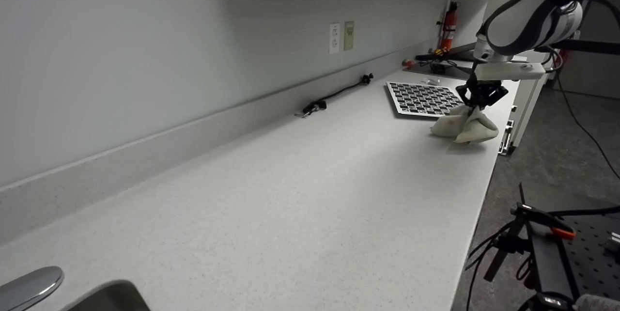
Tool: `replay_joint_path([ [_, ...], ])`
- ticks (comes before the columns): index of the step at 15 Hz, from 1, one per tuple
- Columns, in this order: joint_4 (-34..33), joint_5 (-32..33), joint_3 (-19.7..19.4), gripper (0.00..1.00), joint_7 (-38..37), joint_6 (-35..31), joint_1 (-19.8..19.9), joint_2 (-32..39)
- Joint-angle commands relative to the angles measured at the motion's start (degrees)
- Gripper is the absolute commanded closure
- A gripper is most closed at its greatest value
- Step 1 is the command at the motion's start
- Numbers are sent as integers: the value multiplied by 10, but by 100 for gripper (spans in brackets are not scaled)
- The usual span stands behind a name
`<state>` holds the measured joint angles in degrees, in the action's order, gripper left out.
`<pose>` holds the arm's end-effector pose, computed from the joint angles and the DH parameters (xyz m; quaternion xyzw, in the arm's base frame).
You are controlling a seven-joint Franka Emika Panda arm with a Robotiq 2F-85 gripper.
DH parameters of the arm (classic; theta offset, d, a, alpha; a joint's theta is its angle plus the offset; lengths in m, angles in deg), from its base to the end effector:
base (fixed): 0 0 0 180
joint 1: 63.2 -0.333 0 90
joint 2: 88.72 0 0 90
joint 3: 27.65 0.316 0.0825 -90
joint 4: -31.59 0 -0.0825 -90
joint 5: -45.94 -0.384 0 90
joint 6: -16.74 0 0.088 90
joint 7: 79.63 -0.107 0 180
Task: Wipe the counter top using the cloth
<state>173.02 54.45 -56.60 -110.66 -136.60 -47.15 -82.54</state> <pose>0.3483 -0.3451 0.2668 0.8246 -0.5596 0.0468 0.0691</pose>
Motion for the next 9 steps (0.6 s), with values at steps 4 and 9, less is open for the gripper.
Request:
replay_joint_path([
  [4,-35,72,10,98,57,89,25,-35],
  [9,-64,34,52,98,145,118,19,-1],
])
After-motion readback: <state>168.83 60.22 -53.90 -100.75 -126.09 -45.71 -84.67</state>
